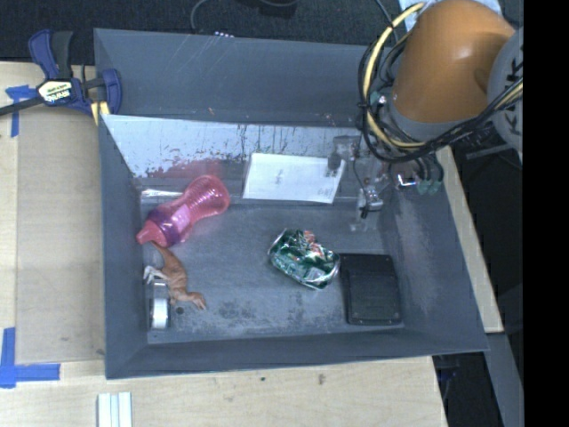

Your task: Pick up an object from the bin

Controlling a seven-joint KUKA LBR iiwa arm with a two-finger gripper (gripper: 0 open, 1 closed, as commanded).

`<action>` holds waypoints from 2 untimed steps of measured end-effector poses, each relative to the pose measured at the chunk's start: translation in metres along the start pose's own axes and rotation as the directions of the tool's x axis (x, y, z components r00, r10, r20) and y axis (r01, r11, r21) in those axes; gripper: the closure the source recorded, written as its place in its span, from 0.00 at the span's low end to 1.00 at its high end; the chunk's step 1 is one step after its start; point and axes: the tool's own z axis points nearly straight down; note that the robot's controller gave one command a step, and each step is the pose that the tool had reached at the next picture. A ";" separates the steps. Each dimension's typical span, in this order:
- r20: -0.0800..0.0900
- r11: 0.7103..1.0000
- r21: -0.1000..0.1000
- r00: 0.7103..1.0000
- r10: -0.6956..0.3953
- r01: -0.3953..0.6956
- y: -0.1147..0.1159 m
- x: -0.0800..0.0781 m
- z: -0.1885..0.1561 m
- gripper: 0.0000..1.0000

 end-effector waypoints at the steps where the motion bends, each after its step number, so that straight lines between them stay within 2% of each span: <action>1: 0.025 0.998 0.006 0.997 -0.069 0.069 -0.001 0.010 0.009 0.00; 2: 0.013 0.999 0.002 0.998 -0.054 0.054 0.001 0.019 0.066 0.00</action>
Offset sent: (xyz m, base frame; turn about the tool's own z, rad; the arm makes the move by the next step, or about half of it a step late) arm -0.0319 0.0003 -0.1379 -0.0817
